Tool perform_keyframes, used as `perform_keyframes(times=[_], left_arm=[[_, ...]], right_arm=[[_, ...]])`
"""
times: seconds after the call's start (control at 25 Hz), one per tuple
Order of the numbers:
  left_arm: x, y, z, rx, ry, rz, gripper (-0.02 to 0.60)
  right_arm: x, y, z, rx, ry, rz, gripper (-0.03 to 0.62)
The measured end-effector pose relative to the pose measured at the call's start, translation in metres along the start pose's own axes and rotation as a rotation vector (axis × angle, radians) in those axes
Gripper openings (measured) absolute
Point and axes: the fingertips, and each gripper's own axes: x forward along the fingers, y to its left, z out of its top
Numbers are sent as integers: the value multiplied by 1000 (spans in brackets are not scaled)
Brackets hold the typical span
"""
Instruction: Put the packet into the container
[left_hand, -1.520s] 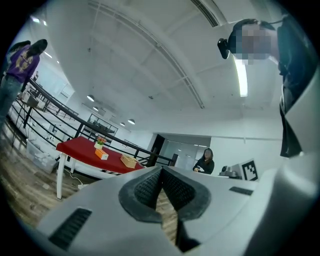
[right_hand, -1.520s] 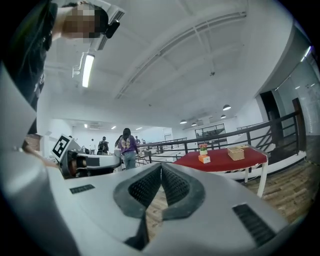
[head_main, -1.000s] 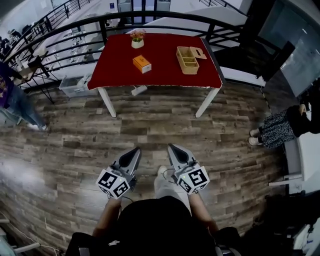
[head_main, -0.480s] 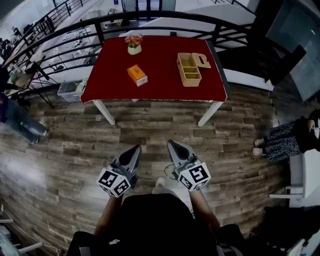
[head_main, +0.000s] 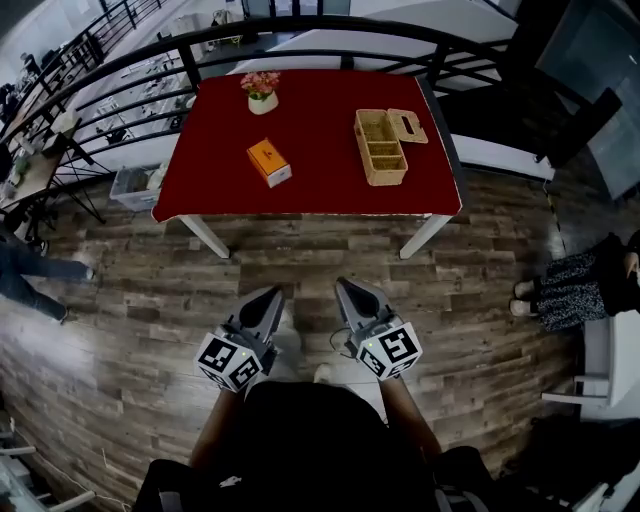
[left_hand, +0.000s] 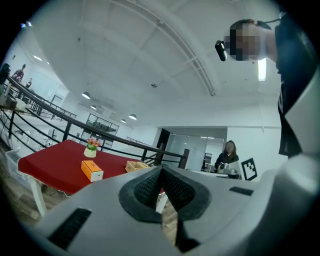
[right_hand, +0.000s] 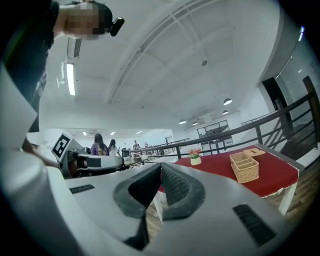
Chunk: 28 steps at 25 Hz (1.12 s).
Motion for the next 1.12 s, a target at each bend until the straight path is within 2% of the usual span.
perform_keyframes(times=[0.24,0.36,0.6,0.92,1.12], left_arm=[[54,62,11,7,-27,-66,9],[85,101,35,7,-22,-58,9],[131,169,71,18,-28,-98,9],[163,250,105,-11,-6,-93,9],[175,289,108,-29,-2,-89,9]], right_arm=[[71,-42,0,-12,1,-18,21],[116,-63,11,-18,3,-25,21],[199,-98,35,-37,11,-51,21],[292,-117,36,-51,38,-71,21],[332,-126,28,-59,66,-80,21]])
